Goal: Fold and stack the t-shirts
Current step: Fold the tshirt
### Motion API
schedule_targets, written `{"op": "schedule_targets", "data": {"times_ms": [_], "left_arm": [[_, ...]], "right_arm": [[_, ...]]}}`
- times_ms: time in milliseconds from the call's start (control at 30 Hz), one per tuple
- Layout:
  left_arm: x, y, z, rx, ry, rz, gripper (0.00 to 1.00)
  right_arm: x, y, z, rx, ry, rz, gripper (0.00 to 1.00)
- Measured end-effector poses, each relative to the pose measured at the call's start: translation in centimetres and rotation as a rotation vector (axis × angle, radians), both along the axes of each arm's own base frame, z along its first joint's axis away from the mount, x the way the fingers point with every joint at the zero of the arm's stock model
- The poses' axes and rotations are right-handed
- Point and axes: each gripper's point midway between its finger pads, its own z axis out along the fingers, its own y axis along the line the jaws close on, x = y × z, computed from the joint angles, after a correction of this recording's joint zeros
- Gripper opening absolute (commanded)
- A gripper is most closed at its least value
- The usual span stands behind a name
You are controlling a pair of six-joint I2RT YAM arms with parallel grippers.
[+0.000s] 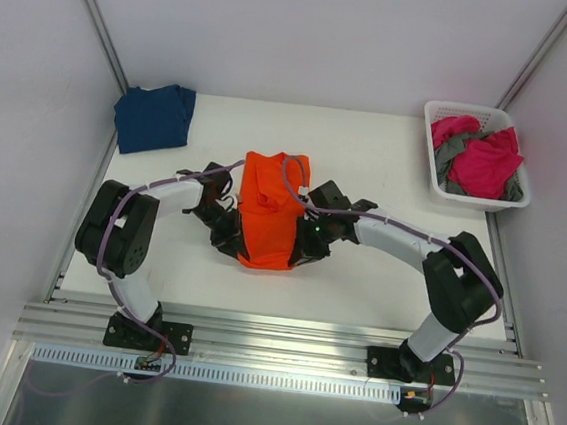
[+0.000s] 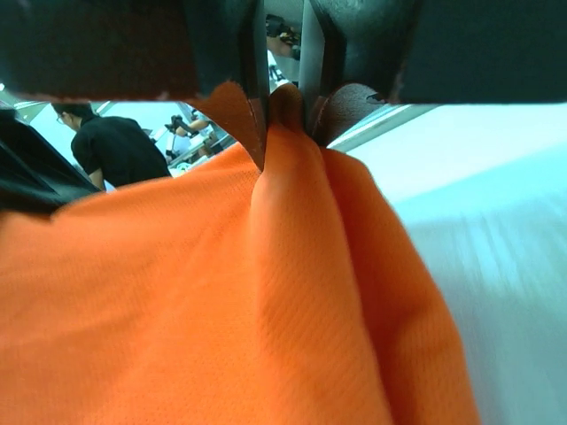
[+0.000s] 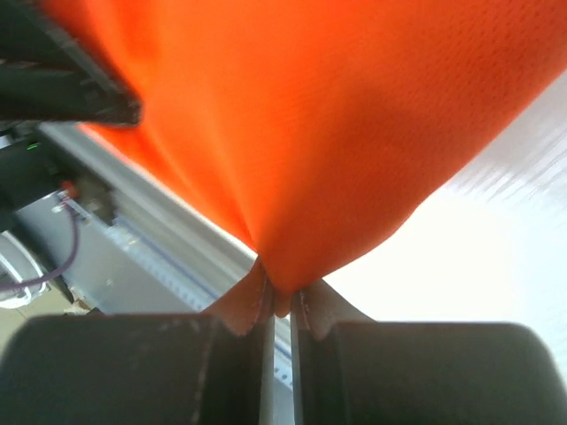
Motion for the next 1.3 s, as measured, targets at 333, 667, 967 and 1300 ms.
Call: {"op": "schedule_targets", "data": {"times_ms": [333,667,967,1300], "left_arm": [[-1.1,0.6,3.8,-0.058,-0.105,-0.043,0.11],[1.5,0.4,7.7,-0.066,-0.276,-0.087,0.17],[5.8,-0.3,9.2,-0.071,-0.345,-0.081,0.15],[12.7,-1.9,8.3,-0.075,-0.379,-0.072,0.11]], "right_arm": [[-1.7,-0.2,4.8,0.120,-0.050,0.066,0.01],[-1.0,-0.7,6.3,0.140,-0.095,0.074,0.01],[5.0,-1.7,11.0,0.195,-0.253,-0.023,0.02],[11.9,-2.9,9.7,0.168,-0.241,-0.136,0.02]]}}
